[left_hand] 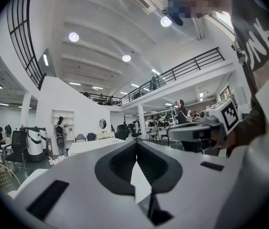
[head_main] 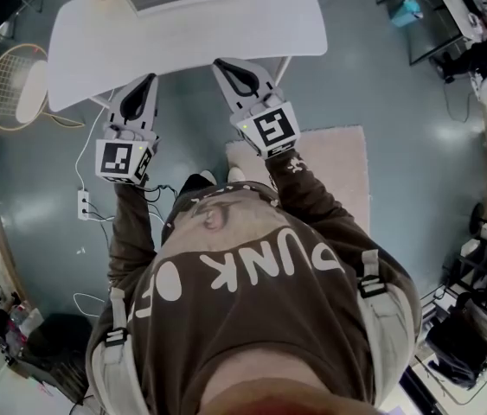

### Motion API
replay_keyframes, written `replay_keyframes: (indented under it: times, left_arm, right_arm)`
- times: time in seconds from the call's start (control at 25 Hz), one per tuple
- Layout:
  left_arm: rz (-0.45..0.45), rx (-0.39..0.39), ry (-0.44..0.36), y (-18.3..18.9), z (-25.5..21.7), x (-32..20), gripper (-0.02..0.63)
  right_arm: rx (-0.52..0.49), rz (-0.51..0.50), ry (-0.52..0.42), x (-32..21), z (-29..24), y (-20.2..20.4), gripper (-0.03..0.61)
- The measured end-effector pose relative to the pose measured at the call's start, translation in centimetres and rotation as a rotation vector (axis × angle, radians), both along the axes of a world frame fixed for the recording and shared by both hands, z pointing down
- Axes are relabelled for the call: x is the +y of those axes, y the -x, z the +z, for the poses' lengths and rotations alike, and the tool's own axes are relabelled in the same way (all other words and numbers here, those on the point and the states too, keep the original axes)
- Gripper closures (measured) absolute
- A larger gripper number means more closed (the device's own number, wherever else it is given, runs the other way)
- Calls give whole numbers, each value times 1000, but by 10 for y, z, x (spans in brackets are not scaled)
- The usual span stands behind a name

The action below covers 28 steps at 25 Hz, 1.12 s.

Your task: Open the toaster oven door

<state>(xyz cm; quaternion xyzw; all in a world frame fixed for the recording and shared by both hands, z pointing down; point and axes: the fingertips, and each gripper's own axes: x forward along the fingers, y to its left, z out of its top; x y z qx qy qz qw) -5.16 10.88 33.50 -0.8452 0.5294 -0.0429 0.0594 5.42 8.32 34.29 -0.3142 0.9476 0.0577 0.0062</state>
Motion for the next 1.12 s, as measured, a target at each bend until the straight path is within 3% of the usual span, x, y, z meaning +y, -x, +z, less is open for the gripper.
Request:
replay_keyframes:
  times: [0.4,0.76,1.12]
  left_arm:
    - [23,19,39,27,30,-69,609]
    - [104,70,38,91,36,-186,609]
    - [148,75,50,94,32,-263,609]
  right_arm:
    - [33,44,84,-70,37,18,541]
    - [81,206,119,-206,39,70,531]
    - [183,366,242,-337,51,63,486]
